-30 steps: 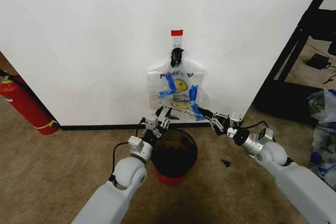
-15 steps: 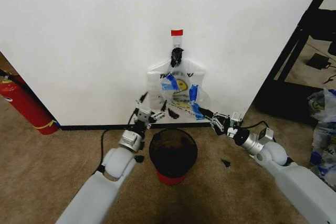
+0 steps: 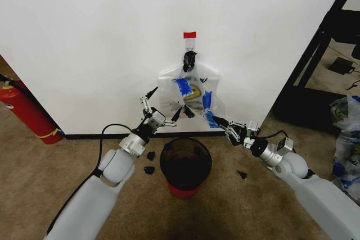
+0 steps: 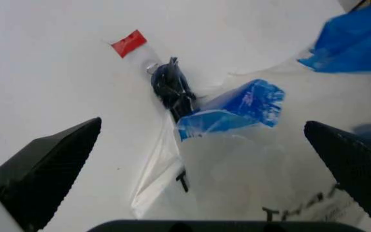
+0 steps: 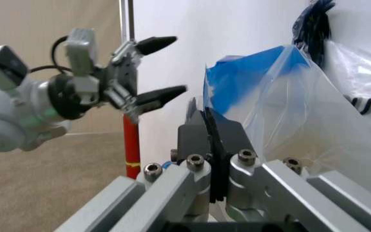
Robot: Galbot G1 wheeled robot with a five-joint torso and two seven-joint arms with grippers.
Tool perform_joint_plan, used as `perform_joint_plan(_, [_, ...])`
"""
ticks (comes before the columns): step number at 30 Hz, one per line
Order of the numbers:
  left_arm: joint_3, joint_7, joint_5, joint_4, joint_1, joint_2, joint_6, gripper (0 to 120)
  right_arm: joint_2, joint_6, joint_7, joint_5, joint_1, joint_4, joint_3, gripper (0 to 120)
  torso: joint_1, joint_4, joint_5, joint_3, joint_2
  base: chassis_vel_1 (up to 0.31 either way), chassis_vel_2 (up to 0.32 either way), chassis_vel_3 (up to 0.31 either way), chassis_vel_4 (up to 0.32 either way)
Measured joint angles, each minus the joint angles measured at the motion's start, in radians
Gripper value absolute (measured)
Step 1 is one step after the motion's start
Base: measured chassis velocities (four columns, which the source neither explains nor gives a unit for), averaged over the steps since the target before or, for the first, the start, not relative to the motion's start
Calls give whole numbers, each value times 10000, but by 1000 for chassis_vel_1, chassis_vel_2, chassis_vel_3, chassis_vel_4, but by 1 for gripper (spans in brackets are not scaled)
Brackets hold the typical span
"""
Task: Pick up the garbage bag from the wall and place it over the trash bin.
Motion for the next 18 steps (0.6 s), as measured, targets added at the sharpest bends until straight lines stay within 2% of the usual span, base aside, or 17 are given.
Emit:
perform_joint_plan(3, [218,-110,-455,159,-264,-28,153,111,-56,-3,-46,-2,-100,56,78,0,0,0,-1,0,0,0,0,0,0])
perform_joint_plan(10, [942,-638,-3337,40,-743,13,1513,100,-343,-59,-585,-48,-546,237,474,0,0,1,-1,0,1,0,0,0,0])
perform_joint_plan(14, [1173,-680,-3817,16,-818,69,1772,100,-420,-65,-794,-76,-703,222,612,0,0,1,-1,0,1,0,0,0,0])
perform_joint_plan(18, [1270,-653,-3765,157,-816,50,1785,100,-470,-64,-991,-142,-824,160,737,0,0,1,0,0,1,0,0,0,0])
